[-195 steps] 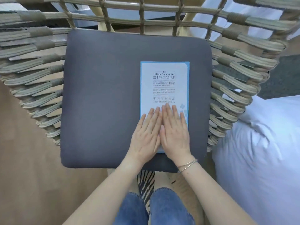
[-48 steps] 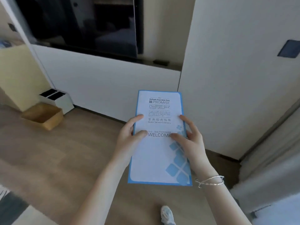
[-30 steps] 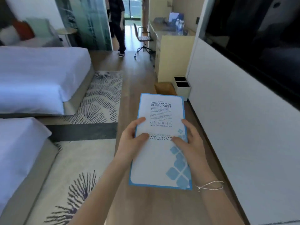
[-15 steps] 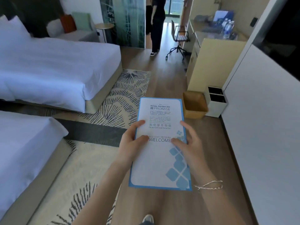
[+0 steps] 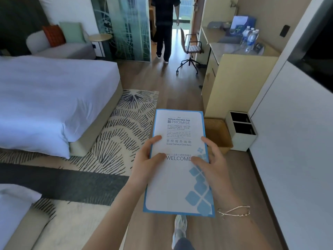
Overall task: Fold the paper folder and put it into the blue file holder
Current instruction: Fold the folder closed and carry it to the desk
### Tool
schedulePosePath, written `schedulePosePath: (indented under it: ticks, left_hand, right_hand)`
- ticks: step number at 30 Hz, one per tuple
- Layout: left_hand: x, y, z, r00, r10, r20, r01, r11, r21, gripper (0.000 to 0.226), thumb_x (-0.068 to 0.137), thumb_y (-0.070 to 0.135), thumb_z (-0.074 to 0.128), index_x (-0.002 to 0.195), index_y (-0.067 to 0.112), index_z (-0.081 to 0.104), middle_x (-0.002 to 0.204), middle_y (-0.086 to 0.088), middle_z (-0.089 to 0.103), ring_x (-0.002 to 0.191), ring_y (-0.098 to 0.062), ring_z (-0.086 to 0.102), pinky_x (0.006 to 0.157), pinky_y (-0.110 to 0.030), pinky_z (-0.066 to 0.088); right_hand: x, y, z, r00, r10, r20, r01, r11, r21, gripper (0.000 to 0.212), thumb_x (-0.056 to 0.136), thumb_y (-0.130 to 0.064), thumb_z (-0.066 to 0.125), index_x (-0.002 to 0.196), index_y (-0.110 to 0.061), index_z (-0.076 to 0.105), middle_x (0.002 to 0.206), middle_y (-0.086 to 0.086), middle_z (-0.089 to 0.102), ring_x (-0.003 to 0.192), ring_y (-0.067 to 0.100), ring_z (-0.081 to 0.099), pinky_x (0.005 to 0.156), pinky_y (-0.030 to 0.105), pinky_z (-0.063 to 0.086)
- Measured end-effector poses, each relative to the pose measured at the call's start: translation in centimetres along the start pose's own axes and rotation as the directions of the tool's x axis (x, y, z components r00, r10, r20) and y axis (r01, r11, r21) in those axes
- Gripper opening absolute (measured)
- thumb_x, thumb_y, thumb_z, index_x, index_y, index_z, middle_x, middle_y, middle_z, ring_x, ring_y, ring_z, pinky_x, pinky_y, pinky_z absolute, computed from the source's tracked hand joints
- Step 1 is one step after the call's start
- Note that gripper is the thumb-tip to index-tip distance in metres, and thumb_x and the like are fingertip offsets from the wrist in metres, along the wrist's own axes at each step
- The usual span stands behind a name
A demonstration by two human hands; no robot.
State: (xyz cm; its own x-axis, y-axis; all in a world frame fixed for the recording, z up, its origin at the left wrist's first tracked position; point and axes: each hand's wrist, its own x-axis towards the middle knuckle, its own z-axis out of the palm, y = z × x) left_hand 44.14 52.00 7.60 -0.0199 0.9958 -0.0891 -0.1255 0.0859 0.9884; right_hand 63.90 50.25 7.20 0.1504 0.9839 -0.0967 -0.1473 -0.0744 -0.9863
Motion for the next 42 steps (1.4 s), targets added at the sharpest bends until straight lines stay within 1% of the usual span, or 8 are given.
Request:
schedulePosePath:
  ticks: [5, 10, 17, 21, 26, 32, 39, 42]
  left_hand:
    - [14.8, 2.6, 3.1, 1.000, 0.003, -0.019, -0.003, 1.000, 0.001, 0.052, 0.071, 0.010, 0.062, 0.122, 0.022, 0.061, 0.111, -0.001, 0.072, 0.090, -0.014, 0.071, 0.069, -0.028, 0.056]
    - [28.0, 4.4, 4.0, 0.997, 0.008, -0.075, -0.007, 1.000, 0.011, 0.049, 0.071, 0.011, 0.064, 0.117, 0.029, 0.063, 0.105, 0.006, 0.076, 0.091, -0.015, 0.072, 0.070, -0.029, 0.057]
    - [46.1, 1.6, 1.8, 0.989, -0.071, -0.127, 0.075, 0.997, 0.024, 0.050, 0.071, 0.015, 0.064, 0.119, 0.028, 0.061, 0.115, -0.002, 0.070, 0.094, -0.019, 0.072, 0.071, -0.033, 0.059]
    - [59.0, 2.0, 0.4, 0.994, -0.071, -0.086, 0.074, 0.997, 0.027, 0.051, 0.072, 0.016, 0.066, 0.122, 0.028, 0.060, 0.120, -0.007, 0.069, 0.102, -0.030, 0.069, 0.087, -0.049, 0.057]
    - [76.1, 6.4, 0.4, 0.998, -0.029, 0.052, 0.028, 1.000, 0.007, 0.046, 0.089, -0.003, 0.063, 0.127, 0.023, 0.058, 0.123, -0.006, 0.069, 0.104, -0.029, 0.069, 0.085, -0.045, 0.059]
    - [93.3, 7.4, 3.0, 0.989, -0.061, 0.134, 0.060, 0.998, 0.016, 0.049, 0.090, -0.003, 0.062, 0.127, 0.028, 0.058, 0.125, -0.005, 0.068, 0.108, -0.030, 0.068, 0.088, -0.047, 0.058]
    - [115.1, 5.0, 7.9, 0.991, -0.091, 0.095, 0.089, 0.996, 0.022, 0.049, 0.084, -0.003, 0.066, 0.121, 0.029, 0.061, 0.126, -0.008, 0.067, 0.106, -0.030, 0.069, 0.082, -0.043, 0.059]
    - [125.0, 7.0, 10.5, 0.995, -0.078, 0.069, 0.076, 0.996, 0.035, 0.050, 0.078, 0.006, 0.069, 0.121, 0.031, 0.062, 0.127, -0.006, 0.067, 0.108, -0.029, 0.067, 0.087, -0.047, 0.057]
  right_hand:
    - [15.7, -2.6, 0.4, 0.999, 0.002, 0.036, -0.003, 1.000, 0.021, 0.060, 0.084, 0.004, 0.072, 0.126, -0.037, 0.058, 0.113, 0.003, 0.077, 0.097, 0.024, 0.075, 0.076, 0.037, 0.064]
    - [29.9, -4.5, 2.0, 0.996, 0.020, 0.086, -0.020, 1.000, 0.009, 0.061, 0.084, 0.004, 0.072, 0.126, -0.037, 0.058, 0.109, -0.001, 0.078, 0.092, 0.020, 0.076, 0.068, 0.028, 0.061]
    - [48.5, -0.9, 6.5, 0.988, 0.093, 0.125, -0.087, 0.995, -0.051, 0.060, 0.084, 0.007, 0.071, 0.126, -0.034, 0.057, 0.104, 0.001, 0.079, 0.089, 0.022, 0.077, 0.065, 0.027, 0.060]
    - [60.5, -1.3, 10.1, 0.994, 0.071, 0.086, -0.065, 0.995, -0.074, 0.060, 0.083, 0.009, 0.071, 0.126, -0.031, 0.059, 0.103, 0.005, 0.079, 0.088, 0.022, 0.076, 0.065, 0.027, 0.060]
    - [74.8, -5.7, 13.1, 0.999, 0.032, 0.036, -0.030, 0.997, -0.071, 0.059, 0.085, -0.003, 0.075, 0.124, -0.042, 0.056, 0.103, -0.005, 0.079, 0.085, 0.018, 0.078, 0.062, 0.025, 0.060]
    - [90.7, -6.9, 13.6, 0.998, 0.025, -0.053, -0.029, 0.997, -0.074, 0.060, 0.084, 0.000, 0.075, 0.121, -0.045, 0.058, 0.103, -0.002, 0.079, 0.087, 0.018, 0.077, 0.064, 0.027, 0.061]
    - [112.9, -5.7, 12.5, 0.997, 0.035, -0.067, -0.041, 0.996, -0.080, 0.059, 0.085, 0.003, 0.073, 0.117, -0.043, 0.059, 0.108, 0.006, 0.077, 0.084, 0.019, 0.076, 0.059, 0.022, 0.058]
    - [123.2, -8.0, 12.3, 0.999, 0.024, -0.045, -0.028, 0.996, -0.085, 0.058, 0.085, 0.004, 0.073, 0.121, -0.039, 0.058, 0.111, 0.010, 0.075, 0.087, 0.023, 0.076, 0.061, 0.024, 0.058]
